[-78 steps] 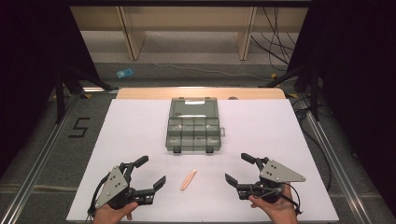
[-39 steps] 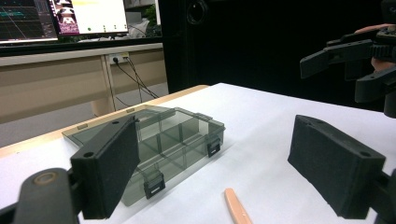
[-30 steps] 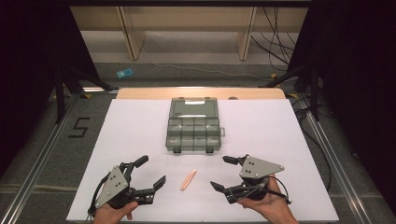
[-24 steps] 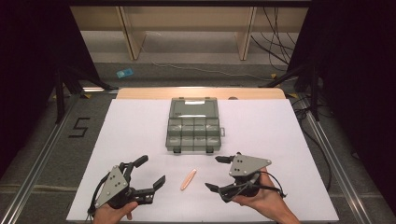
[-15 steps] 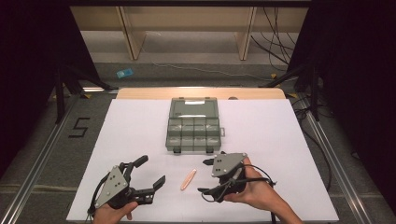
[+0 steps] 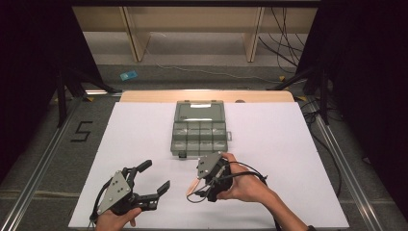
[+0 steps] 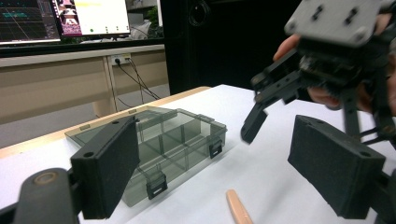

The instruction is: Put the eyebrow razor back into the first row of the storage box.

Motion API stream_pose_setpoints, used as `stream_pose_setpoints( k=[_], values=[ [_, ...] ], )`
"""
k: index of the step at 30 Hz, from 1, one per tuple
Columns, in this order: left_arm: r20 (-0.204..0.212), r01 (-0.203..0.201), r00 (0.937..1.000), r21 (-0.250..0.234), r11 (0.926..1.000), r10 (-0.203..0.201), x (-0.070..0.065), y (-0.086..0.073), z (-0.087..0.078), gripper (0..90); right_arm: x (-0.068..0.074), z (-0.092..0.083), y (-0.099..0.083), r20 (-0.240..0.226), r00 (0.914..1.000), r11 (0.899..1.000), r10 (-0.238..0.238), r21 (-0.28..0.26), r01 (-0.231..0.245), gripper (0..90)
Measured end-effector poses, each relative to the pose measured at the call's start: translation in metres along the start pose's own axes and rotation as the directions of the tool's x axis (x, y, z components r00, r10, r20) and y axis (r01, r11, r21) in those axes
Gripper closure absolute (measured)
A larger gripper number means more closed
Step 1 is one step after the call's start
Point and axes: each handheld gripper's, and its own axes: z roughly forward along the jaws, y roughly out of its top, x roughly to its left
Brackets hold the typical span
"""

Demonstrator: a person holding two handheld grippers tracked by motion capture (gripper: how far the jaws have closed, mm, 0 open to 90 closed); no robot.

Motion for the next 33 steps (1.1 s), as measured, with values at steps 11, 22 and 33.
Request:
stream_pose_setpoints(
  k=[11,22,33],
  values=[
    [0.004,0.0,1.0,-0.003,1.0,0.0,0.0,0.0,0.0,15.7,-0.011,0.023,0.001,-0.048,0.9987,0.999,-0.017,0.049,0.019,25.6],
    [0.003,-0.004,1.0,0.001,1.0,0.004,0.0,0.0,0.0,15.7,-0.02,0.041,0.005,-0.096,0.9941,0.994,-0.051,0.092,0.06,25.2],
    [0.006,0.001,1.0,-0.002,1.0,-0.001,0.0,0.0,0.0,15.7,-0.027,0.054,0.003,-0.138,0.9887,0.986,-0.059,0.145,0.079,26.4]
  ],
)
